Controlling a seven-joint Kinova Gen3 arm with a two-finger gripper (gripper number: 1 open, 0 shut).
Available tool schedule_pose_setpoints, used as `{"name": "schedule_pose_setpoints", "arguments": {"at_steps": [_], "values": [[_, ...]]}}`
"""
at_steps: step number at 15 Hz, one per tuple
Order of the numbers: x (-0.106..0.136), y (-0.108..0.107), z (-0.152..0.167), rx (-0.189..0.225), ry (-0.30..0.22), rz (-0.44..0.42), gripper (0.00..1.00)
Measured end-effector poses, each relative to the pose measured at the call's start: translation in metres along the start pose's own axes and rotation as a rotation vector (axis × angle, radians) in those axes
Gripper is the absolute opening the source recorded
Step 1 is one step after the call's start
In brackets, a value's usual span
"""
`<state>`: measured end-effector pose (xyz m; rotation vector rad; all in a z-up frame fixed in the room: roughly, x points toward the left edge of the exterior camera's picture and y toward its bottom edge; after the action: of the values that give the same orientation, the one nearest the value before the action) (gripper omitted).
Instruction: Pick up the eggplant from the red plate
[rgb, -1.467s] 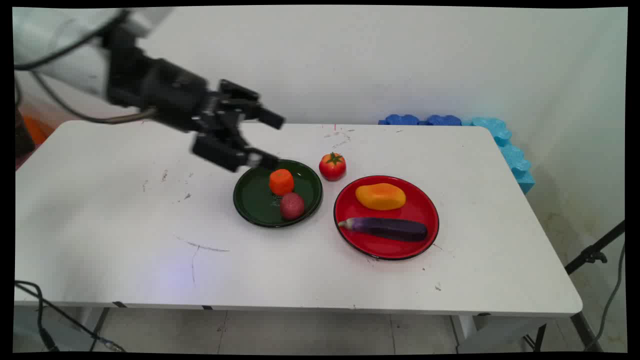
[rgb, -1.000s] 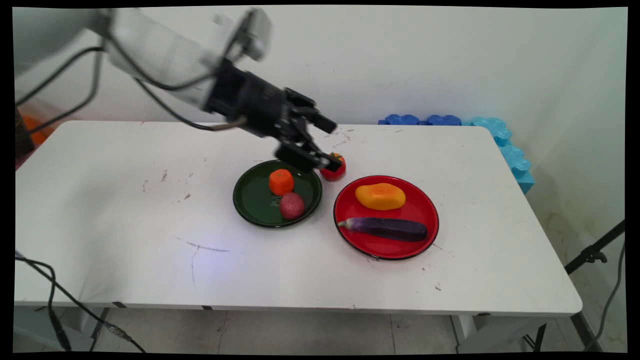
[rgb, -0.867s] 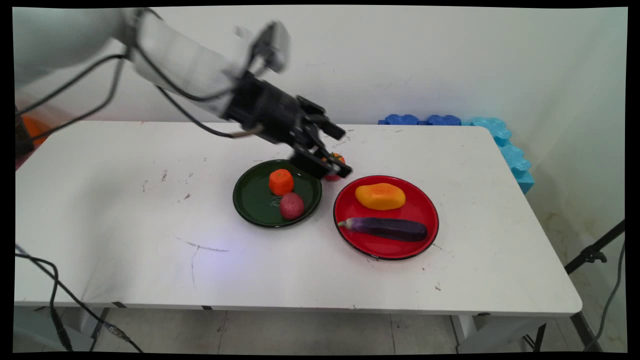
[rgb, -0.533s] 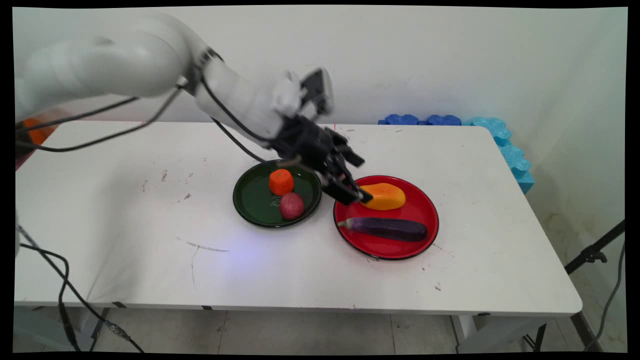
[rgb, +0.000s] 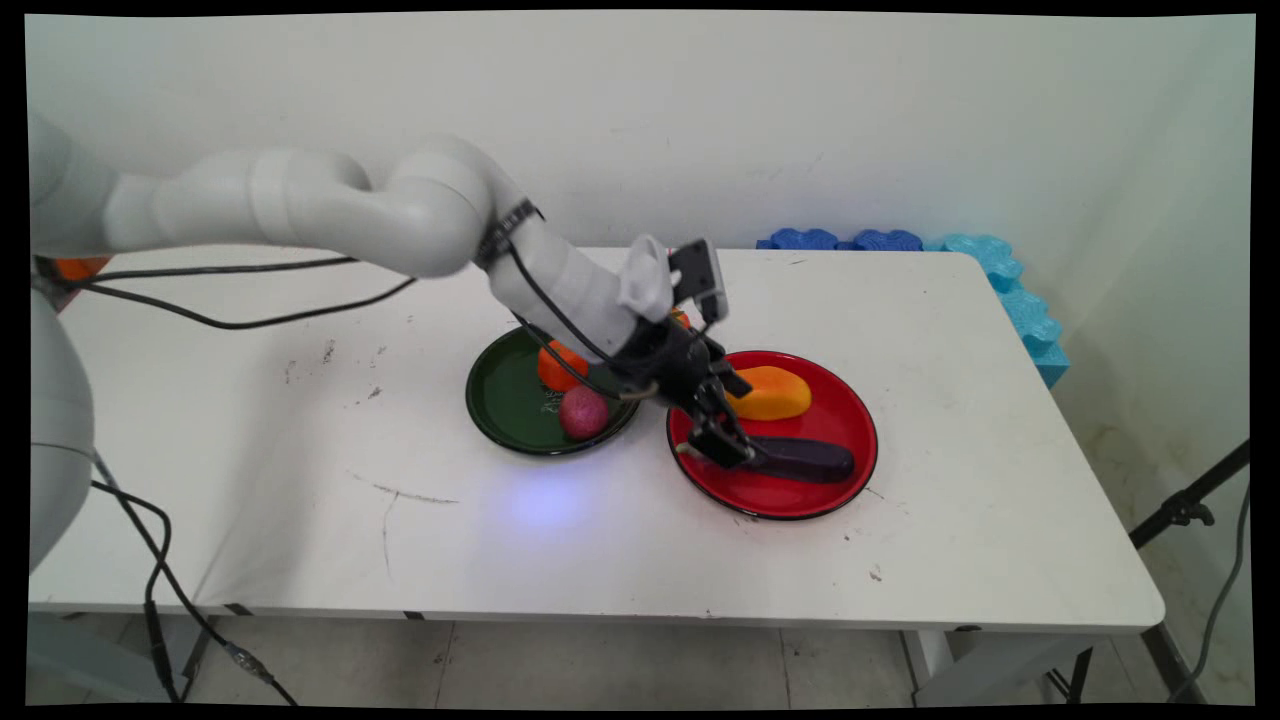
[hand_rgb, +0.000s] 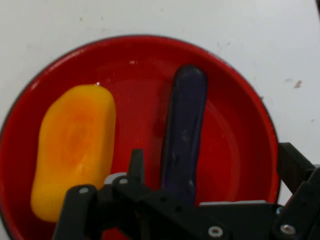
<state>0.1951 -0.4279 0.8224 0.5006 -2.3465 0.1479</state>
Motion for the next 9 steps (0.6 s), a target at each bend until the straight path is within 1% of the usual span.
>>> {"name": "schedule_pose_setpoints", "arguments": {"at_steps": [3,9], "values": [[-0.008,-0.004,0.026,-0.004,-0.018,-0.005,1.00],[-0.017,-0.008,0.058,-0.011,-0.034,-0.010,1.00]]}}
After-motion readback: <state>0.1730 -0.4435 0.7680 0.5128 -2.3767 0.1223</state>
